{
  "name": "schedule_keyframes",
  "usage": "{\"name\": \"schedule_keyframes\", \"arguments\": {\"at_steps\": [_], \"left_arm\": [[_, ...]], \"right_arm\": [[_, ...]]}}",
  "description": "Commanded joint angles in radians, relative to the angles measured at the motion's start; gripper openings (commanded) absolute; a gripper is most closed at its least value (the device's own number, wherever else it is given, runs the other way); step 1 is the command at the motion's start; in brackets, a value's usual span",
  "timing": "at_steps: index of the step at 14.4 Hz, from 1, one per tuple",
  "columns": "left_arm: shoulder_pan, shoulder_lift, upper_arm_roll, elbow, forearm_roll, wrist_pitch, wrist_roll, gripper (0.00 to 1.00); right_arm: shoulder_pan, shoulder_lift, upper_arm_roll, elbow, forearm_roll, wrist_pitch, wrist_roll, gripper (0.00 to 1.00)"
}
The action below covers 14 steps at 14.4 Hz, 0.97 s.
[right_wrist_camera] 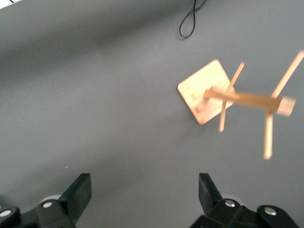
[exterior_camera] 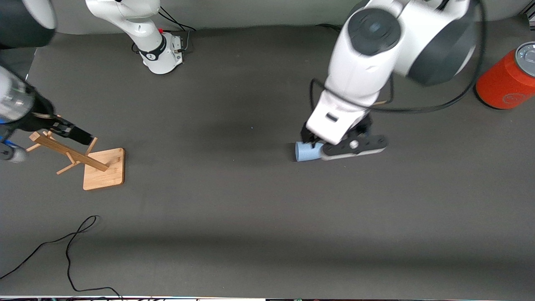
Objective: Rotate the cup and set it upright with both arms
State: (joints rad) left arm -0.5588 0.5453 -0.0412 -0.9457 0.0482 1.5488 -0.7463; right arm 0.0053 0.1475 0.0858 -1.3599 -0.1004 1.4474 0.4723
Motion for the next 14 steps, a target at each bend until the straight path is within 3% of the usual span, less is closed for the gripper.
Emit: {"name": "schedule_keyframes", "arguments": {"at_steps": [1,3,5,8,11,14], "left_arm": [[-0.091,0.097,0.024,0.087,0.062,0.005,-0.070,1.00],[-0.153,0.154,0.024,0.078,0.163,0.010,-0.109,1.00],[-0.183,0.206,0.021,0.058,0.177,0.051,-0.130,1.00],[-0.237,0.249,0.020,-0.043,0.266,0.077,-0.125,1.00],[-0.268,0.257,0.017,-0.206,0.407,0.095,-0.084,1.00],[-0.286,0.306,0.017,-0.254,0.459,0.094,-0.018,1.00]], "right_arm": [[-0.002,-0.114,-0.082,-0.172,0.033,0.096,-0.206,1.00],[-0.021,-0.111,-0.110,-0.177,0.041,0.132,-0.360,1.00],[-0.022,-0.103,-0.133,-0.177,0.041,0.159,-0.466,1.00],[-0.015,-0.098,-0.138,-0.176,0.041,0.174,-0.486,1.00],[-0.011,-0.097,-0.136,-0.182,0.041,0.182,-0.492,1.00],[-0.016,-0.097,-0.129,-0.182,0.041,0.180,-0.492,1.00]]}}
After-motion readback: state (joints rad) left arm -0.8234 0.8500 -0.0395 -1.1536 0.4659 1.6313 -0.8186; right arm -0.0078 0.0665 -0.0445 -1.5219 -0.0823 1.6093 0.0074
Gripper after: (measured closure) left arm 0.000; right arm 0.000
